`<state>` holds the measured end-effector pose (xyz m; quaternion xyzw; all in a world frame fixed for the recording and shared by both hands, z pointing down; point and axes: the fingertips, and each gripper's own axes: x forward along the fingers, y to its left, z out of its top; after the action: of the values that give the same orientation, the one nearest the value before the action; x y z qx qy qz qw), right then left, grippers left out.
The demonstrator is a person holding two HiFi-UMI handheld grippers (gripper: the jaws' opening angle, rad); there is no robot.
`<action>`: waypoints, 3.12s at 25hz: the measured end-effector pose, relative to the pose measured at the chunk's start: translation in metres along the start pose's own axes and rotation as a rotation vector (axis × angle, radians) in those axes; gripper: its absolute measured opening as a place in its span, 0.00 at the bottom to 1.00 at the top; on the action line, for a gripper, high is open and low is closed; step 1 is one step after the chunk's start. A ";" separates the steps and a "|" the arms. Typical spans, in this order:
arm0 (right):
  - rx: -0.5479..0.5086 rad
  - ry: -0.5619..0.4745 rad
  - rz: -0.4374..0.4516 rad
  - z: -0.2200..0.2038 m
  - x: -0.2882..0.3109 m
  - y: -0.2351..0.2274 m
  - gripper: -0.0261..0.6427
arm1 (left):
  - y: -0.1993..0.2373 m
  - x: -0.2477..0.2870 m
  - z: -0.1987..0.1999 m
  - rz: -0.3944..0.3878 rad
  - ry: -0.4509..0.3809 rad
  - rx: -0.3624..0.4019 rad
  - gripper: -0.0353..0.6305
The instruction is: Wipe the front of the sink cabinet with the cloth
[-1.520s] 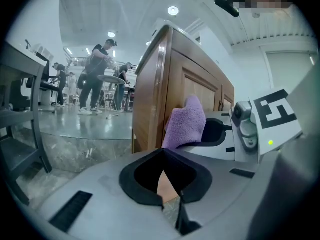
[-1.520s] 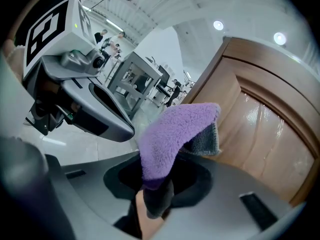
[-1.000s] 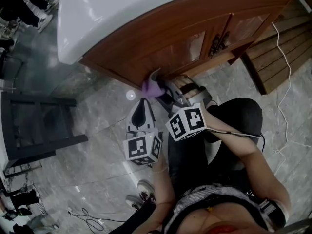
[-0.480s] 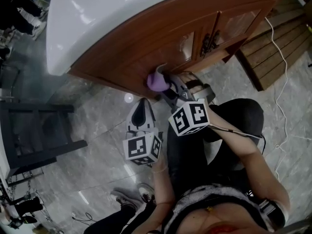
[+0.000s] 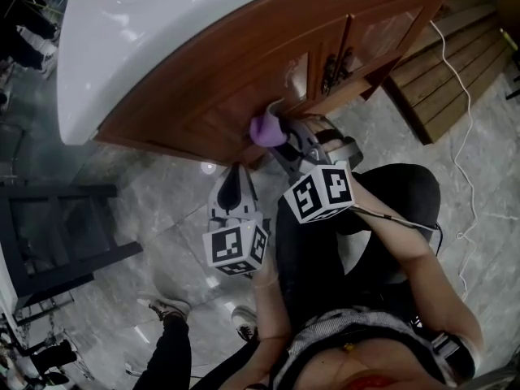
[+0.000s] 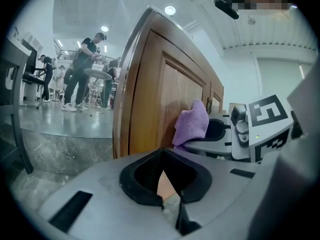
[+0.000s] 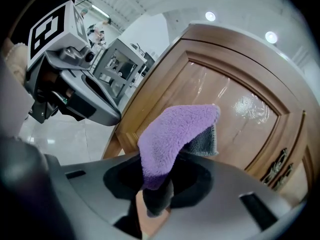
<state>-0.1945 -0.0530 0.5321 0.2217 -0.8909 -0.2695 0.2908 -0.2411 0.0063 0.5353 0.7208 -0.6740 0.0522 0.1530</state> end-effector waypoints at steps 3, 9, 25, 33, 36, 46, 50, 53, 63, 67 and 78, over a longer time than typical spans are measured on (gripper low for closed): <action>0.001 0.007 -0.009 -0.004 -0.001 -0.003 0.28 | -0.003 0.002 -0.002 -0.008 0.003 -0.003 0.05; 0.022 0.023 -0.024 -0.011 -0.005 -0.010 0.28 | -0.008 0.005 -0.003 -0.024 0.004 -0.002 0.05; 0.058 0.082 -0.090 -0.038 -0.017 -0.034 0.28 | -0.035 0.019 -0.005 -0.109 0.008 0.009 0.05; 0.079 0.126 -0.122 -0.053 -0.022 -0.048 0.28 | -0.044 0.024 -0.006 -0.139 0.008 0.005 0.05; 0.065 0.151 -0.149 -0.061 -0.026 -0.054 0.28 | -0.047 0.025 -0.004 -0.147 0.001 0.006 0.05; 0.024 0.219 -0.179 -0.073 -0.025 -0.060 0.28 | -0.062 0.028 -0.003 -0.192 -0.007 0.019 0.05; 0.001 0.251 -0.184 -0.073 -0.021 -0.059 0.28 | -0.065 0.029 0.001 -0.204 -0.017 0.042 0.05; 0.002 0.236 -0.190 -0.074 -0.021 -0.059 0.28 | -0.065 0.027 0.002 -0.206 -0.021 0.055 0.05; 0.050 0.256 -0.168 -0.076 -0.019 -0.056 0.28 | -0.076 0.026 0.007 -0.215 -0.005 0.060 0.05; 0.149 0.119 -0.152 -0.067 -0.032 -0.054 0.28 | -0.089 0.037 0.006 -0.205 -0.001 0.098 0.05; 0.380 -0.049 -0.042 -0.106 -0.105 -0.088 0.28 | -0.164 0.072 0.030 -0.128 -0.050 0.206 0.05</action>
<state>-0.0290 -0.0990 0.5091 0.2846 -0.9277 -0.1075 0.2164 -0.0774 -0.0642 0.5023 0.7754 -0.6213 0.0934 0.0643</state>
